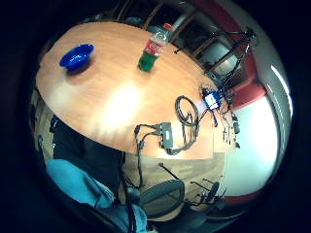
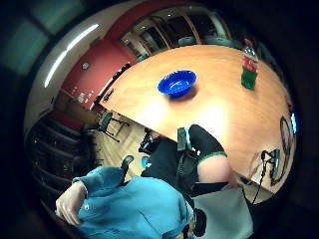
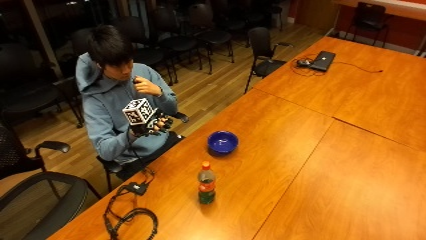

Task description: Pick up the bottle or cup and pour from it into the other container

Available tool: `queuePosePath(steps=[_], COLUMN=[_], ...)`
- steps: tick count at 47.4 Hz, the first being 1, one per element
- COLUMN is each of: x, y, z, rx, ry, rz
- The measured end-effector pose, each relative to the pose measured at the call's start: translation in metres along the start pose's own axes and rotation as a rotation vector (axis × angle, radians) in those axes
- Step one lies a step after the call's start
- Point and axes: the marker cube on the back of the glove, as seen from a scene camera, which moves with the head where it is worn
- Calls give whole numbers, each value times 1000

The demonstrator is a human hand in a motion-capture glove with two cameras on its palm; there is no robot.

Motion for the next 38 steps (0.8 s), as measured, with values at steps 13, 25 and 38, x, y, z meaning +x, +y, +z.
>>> queuePosePath(steps=[13,25,38], x=[29,58,104], y=[-5,-27,-62], z=[25,18,20], rx=[10,49,64], ry=[22,80,103], rz=[53,5,1])
